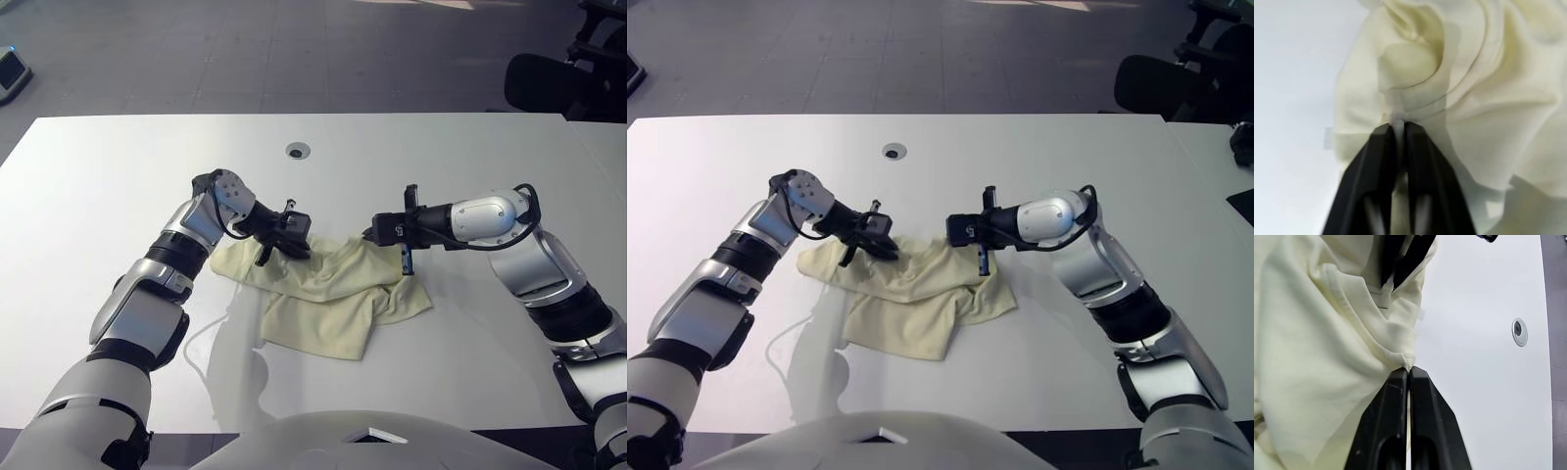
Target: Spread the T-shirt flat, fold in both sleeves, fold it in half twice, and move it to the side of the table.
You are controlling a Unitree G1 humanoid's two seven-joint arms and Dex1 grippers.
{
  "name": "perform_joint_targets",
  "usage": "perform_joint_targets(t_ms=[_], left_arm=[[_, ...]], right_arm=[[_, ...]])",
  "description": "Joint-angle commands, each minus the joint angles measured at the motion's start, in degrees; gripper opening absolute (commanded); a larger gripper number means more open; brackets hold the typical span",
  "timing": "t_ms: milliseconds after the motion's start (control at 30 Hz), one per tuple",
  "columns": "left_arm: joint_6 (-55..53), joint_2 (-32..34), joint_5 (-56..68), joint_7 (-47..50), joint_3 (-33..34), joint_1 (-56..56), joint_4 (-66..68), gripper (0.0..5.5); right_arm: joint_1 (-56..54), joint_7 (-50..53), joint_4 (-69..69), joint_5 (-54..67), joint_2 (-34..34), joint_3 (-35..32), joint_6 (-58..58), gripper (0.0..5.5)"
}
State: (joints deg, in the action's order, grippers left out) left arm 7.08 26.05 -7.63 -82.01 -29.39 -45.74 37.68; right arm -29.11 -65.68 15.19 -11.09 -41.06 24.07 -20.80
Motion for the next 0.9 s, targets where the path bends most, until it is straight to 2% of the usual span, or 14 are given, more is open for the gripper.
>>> perform_joint_targets(t_ms=[33, 233, 467, 567, 733, 900], left_arm=[[-0.27, 0.68, -0.09, -0.27, 1.1, -0.33, -0.28, 0.02], [-3.76, 2.41, 2.95, -1.02, 5.7, -2.51, -2.03, 0.02], [-3.61, 6.81, 3.99, 0.03, 11.68, -10.38, 3.6, 0.02], [-3.21, 4.91, 2.08, 11.46, 14.57, -16.03, 10.41, 0.02], [-2.97, 1.15, -1.75, 27.7, 15.6, -24.01, 22.07, 0.02], [-1.44, -0.56, -6.51, 43.44, 14.63, -30.82, 31.1, 0.02]], right_arm=[[-0.82, -0.13, 0.37, 0.25, -0.42, -0.44, -0.35, 0.0], [-3.37, -1.37, -2.89, 1.16, -1.92, -2.24, 0.44, 0.0], [-12.72, 1.25, -19.0, 1.19, -2.52, -6.65, 5.3, 0.0], [-17.66, 3.31, -28.19, 2.15, 0.36, -7.77, 7.29, 0.0], [-29.49, 9.33, -51.03, 0.93, 6.5, -8.24, 15.12, 0.0], [-43.15, 23.43, -76.19, -3.93, 12.18, -7.43, 25.11, 0.0]])
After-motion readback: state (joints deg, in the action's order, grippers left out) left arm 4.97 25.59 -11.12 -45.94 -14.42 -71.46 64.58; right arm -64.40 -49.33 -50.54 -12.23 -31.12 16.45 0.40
